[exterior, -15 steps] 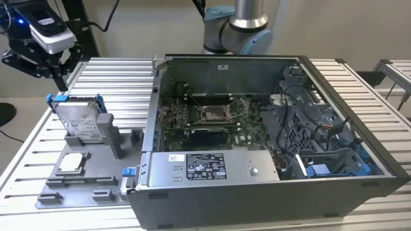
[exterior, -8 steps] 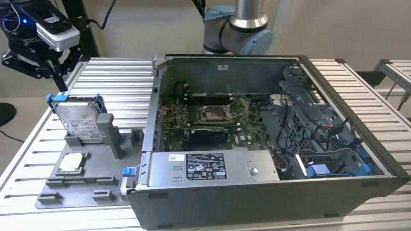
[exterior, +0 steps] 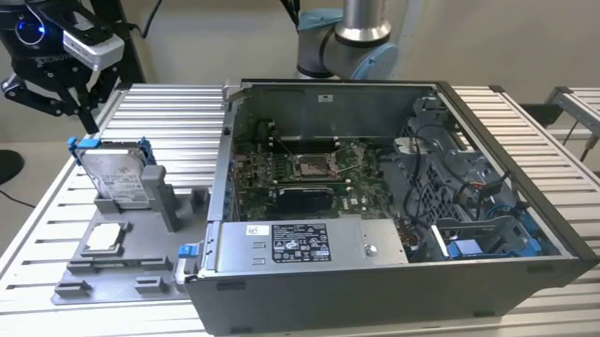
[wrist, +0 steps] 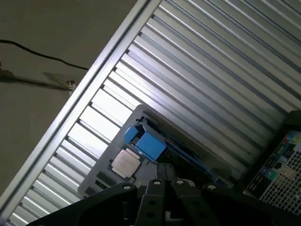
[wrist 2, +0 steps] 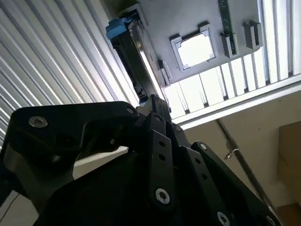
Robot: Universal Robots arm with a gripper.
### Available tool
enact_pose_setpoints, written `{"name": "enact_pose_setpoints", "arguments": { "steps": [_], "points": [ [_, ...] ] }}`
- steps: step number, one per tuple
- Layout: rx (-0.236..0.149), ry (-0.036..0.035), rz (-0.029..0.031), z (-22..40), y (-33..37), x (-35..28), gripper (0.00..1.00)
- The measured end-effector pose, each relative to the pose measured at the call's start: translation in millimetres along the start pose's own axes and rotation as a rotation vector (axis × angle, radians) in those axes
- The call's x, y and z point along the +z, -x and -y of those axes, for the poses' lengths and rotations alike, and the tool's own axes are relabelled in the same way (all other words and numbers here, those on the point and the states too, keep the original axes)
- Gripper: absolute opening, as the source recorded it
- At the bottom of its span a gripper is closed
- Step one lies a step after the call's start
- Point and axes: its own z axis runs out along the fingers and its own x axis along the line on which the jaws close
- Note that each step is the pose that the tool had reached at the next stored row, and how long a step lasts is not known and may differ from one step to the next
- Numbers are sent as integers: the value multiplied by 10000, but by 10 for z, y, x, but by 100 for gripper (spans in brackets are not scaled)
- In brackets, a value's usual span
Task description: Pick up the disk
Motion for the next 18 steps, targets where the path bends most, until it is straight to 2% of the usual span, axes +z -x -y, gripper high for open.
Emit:
{"name": "enact_pose_setpoints", "arguments": {
  "steps": [18],
  "points": [
    [-3264, -3, -120, 0, 0, 2, 0]
  ]
}}
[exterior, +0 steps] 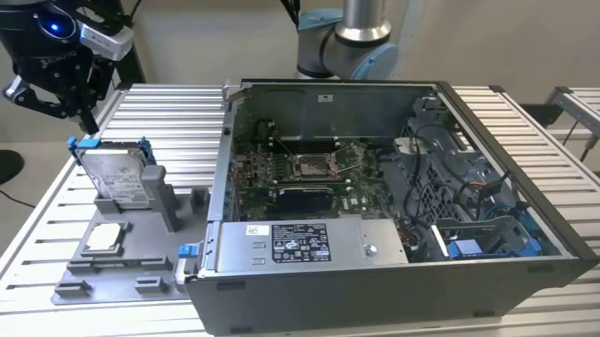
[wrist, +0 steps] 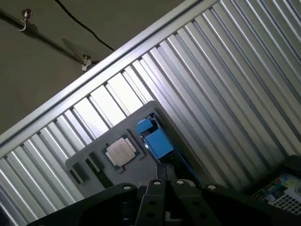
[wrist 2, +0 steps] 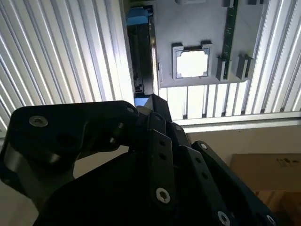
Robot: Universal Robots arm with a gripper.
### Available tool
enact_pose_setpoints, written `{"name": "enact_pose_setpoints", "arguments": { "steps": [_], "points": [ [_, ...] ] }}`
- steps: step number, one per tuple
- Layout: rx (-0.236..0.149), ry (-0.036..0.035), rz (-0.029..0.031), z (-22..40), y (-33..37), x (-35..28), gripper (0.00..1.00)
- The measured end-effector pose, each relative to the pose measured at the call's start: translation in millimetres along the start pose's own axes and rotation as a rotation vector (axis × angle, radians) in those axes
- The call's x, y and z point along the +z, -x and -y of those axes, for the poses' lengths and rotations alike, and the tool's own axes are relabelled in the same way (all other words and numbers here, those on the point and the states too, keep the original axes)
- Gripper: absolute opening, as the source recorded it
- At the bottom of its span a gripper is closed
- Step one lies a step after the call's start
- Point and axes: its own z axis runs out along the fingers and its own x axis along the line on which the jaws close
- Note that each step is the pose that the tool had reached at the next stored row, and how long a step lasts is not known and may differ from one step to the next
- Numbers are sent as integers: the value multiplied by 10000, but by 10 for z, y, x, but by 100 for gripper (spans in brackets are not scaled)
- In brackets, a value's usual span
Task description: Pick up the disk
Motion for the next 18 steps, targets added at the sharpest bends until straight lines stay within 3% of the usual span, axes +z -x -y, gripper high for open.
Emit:
{"name": "enact_pose_setpoints", "arguments": {
  "steps": [18],
  "points": [
    [-3272, -2, -122, -1, -1, 15, 0]
  ]
}}
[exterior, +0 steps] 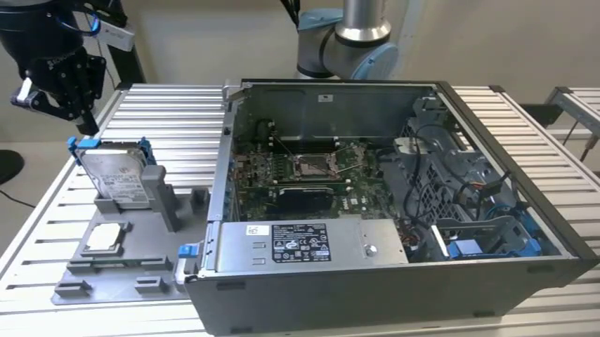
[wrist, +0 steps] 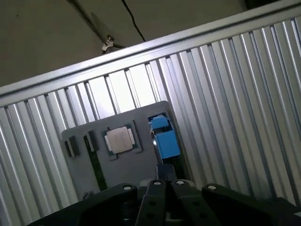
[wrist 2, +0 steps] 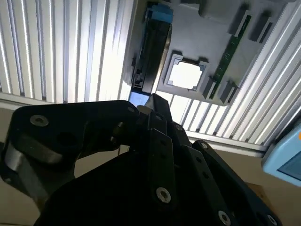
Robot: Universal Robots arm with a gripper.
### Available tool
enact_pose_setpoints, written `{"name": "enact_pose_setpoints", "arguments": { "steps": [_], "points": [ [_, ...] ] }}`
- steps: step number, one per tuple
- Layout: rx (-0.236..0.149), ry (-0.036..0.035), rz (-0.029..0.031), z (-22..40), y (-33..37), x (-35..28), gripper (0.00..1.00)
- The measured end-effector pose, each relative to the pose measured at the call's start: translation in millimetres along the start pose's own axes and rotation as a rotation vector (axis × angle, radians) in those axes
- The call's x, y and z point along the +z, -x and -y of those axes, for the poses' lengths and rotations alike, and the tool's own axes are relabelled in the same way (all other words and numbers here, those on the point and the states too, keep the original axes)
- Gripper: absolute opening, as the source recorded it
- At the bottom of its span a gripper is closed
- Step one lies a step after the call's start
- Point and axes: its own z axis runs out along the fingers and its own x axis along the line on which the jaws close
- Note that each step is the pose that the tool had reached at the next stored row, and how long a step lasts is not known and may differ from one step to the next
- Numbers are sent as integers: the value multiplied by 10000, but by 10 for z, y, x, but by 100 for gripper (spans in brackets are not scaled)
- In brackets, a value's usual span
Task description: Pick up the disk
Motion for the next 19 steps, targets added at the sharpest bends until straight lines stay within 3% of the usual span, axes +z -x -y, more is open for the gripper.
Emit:
{"name": "enact_pose_setpoints", "arguments": {
  "steps": [7, 19],
  "points": [
    [-1247, -3, -44, -2, 0, 7, 0],
    [-2978, -4, -108, -14, 8, 10, 0]
  ]
}}
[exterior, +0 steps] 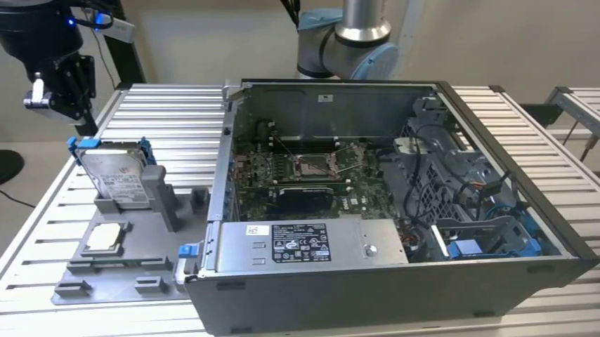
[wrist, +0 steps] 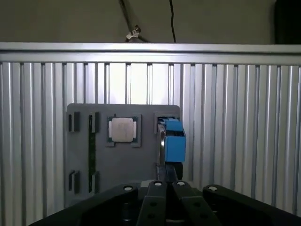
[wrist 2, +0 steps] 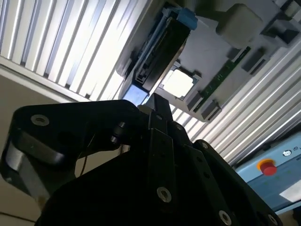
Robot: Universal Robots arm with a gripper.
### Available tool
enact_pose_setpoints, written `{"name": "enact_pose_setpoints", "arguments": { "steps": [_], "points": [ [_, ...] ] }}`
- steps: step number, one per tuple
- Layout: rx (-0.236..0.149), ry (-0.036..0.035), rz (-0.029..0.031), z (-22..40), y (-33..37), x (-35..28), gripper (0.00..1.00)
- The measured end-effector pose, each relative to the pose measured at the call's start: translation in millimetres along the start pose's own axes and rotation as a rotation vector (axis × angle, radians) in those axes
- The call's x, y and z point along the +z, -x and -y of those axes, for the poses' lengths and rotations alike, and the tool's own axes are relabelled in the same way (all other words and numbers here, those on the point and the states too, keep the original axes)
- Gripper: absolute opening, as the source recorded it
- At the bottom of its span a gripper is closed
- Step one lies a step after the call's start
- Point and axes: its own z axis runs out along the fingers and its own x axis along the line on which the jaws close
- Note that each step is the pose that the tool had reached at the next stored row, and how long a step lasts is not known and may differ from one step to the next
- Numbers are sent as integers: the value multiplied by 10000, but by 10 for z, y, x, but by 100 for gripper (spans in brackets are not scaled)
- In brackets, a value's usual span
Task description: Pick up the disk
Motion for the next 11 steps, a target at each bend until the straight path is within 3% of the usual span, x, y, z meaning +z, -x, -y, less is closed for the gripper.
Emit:
{"name": "enact_pose_setpoints", "arguments": {
  "steps": [5, 11],
  "points": [
    [-436, -1, -16, -22, 12, 2, 0],
    [-421, -1, -16, -67, 17, 9, 0]
  ]
}}
